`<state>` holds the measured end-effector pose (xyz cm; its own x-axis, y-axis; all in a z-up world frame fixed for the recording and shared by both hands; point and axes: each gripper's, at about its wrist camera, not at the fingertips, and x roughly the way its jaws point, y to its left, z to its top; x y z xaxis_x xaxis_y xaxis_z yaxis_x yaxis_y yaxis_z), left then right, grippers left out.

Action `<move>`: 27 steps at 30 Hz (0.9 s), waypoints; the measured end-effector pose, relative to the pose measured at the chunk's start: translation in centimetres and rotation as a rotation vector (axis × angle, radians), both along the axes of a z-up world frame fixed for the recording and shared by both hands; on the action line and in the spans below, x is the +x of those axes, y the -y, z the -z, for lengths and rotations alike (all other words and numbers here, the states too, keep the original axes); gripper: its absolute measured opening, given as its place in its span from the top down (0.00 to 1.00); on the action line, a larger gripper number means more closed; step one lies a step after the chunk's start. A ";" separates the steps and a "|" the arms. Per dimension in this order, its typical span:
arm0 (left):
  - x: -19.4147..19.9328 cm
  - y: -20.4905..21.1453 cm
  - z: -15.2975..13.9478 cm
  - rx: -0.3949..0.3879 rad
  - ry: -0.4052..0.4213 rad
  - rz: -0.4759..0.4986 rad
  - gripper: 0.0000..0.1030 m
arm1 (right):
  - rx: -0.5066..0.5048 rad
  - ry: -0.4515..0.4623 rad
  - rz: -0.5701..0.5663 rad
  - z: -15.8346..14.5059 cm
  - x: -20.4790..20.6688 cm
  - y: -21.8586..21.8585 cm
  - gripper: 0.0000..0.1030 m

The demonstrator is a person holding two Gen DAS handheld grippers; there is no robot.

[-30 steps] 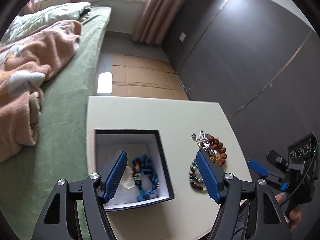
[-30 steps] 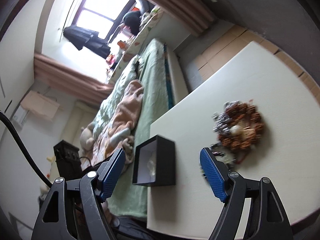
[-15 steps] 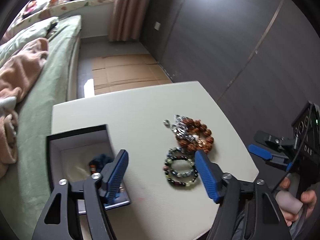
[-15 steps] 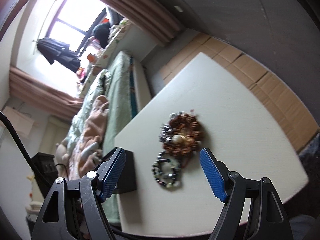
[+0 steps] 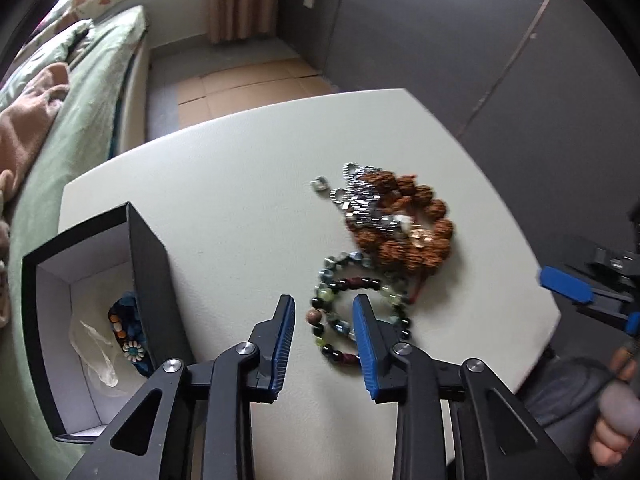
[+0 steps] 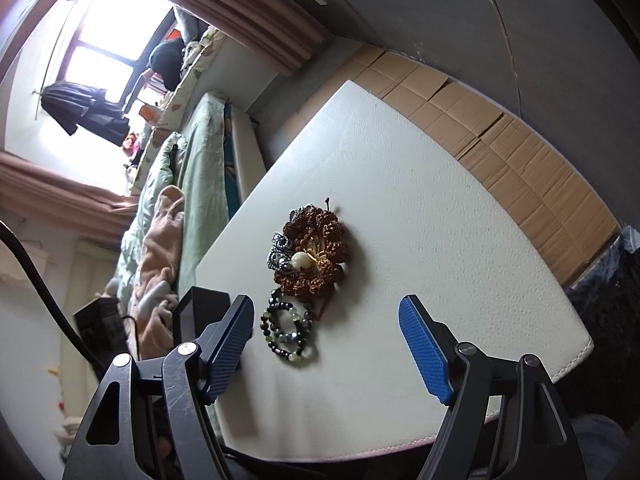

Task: Organize jewelry
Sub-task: 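Move the left tool to the dark bead bracelet and grasp it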

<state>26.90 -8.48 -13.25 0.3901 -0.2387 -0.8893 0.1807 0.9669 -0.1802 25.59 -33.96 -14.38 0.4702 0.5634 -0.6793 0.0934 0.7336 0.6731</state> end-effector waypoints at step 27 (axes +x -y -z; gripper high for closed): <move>-0.3 -0.8 -1.6 -0.077 0.039 -0.013 0.90 | -0.056 -0.030 -0.026 0.6 1.6 -0.5 0.39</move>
